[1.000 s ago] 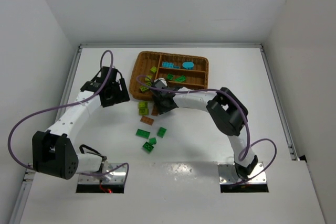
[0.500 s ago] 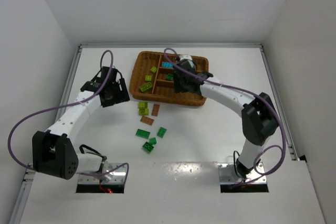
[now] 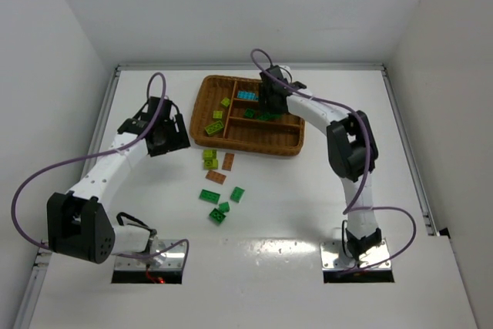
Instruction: Sort the legos into containers by color
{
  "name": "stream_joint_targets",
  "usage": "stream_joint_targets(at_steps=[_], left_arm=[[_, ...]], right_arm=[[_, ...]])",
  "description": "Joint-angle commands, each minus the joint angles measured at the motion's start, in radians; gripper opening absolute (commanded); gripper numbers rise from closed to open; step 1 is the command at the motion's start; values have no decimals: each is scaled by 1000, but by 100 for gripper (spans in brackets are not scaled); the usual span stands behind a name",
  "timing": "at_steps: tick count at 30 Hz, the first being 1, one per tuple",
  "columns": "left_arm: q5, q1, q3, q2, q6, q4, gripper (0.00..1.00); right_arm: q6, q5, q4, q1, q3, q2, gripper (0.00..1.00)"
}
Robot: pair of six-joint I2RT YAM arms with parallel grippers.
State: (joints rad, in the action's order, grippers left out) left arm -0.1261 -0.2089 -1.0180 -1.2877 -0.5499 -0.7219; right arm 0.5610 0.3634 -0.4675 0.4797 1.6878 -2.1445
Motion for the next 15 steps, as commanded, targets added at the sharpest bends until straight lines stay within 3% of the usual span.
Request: stream_joint_targets(at_steps=[1, 3, 6, 10, 12, 15], left_arm=[[-7, 2, -47, 2, 13, -13, 76], [-16, 2, -47, 2, 22, -22, 76], [-27, 2, -47, 13, 22, -22, 76], [-58, 11, -47, 33, 22, -31, 76], [-67, 11, -47, 33, 22, -31, 76], [-67, 20, -47, 33, 13, -31, 76]], right_arm=[[20, 26, -42, -6, 90, -2, 82], [20, 54, -42, 3, 60, 46, 83], [20, 65, 4, 23, -90, 212, 76], [45, -26, 91, 77, -446, 487, 68], [22, -98, 101, 153, -586, 599, 68], [-15, -179, 101, 295, -712, 655, 77]])
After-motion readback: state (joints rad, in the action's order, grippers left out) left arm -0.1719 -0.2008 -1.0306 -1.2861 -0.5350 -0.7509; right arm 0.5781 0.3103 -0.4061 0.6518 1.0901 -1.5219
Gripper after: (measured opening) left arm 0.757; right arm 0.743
